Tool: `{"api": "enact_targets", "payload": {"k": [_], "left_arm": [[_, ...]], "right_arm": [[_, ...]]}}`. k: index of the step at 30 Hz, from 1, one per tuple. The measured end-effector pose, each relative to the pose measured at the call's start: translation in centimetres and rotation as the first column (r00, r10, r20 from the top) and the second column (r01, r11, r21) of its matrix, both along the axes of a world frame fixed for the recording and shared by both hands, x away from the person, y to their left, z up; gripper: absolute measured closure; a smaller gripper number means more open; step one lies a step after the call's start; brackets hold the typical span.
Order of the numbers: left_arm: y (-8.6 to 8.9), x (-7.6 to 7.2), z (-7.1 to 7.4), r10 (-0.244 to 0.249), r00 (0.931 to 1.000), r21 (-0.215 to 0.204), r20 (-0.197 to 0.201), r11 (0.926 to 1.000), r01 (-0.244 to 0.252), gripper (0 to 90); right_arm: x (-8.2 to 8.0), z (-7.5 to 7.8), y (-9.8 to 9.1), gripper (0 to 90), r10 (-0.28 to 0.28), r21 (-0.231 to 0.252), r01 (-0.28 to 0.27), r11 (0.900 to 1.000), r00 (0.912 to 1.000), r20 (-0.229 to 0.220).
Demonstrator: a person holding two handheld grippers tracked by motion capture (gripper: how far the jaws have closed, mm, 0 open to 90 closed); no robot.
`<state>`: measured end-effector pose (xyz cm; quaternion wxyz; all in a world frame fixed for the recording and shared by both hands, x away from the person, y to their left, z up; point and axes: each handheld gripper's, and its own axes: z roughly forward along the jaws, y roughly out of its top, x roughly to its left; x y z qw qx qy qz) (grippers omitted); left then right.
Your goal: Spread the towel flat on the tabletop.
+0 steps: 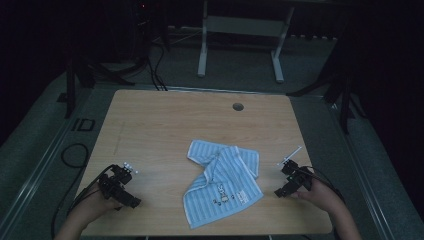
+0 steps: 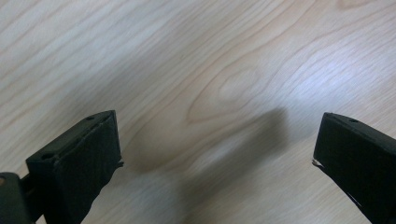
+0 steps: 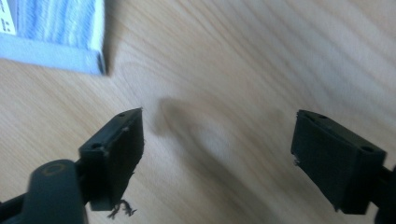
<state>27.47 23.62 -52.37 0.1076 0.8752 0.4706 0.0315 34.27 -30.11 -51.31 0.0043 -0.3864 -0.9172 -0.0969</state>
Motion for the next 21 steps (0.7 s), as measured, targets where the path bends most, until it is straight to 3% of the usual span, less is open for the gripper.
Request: {"api": "enact_targets", "payload": {"k": [10, 16, 18, 21], "left_arm": [[-3.0, 1.0, 0.1, -0.075, 0.9971, -0.019, -0.015, 0.997, 0.075, 0.6], [-5.3, 1.8, 0.3, -0.132, 0.991, -0.023, -0.025, 0.9911, 0.131, 0.5], [-5.3, 1.8, 0.3, -0.132, 0.991, -0.023, -0.025, 0.9911, 0.131, 0.6], [-7.3, 2.5, 0.6, -0.167, 0.9857, -0.029, -0.024, 0.9857, 0.166, 0.5]], "right_arm": [[1.1, 0.3, 2.0, 19.5, 0.054, -0.012, -0.054, 0.9985, 0.9985, -0.007], [1.7, 0.5, 3.0, 21.3, 0.077, -0.014, -0.077, 0.9969, 0.9969, -0.015], [1.9, 0.5, 3.2, 21.3, 0.082, -0.014, -0.082, 0.9966, 0.9966, -0.016], [2.2, 0.8, 4.1, 22.0, 0.106, -0.016, -0.106, 0.9942, 0.9942, -0.015]]}}
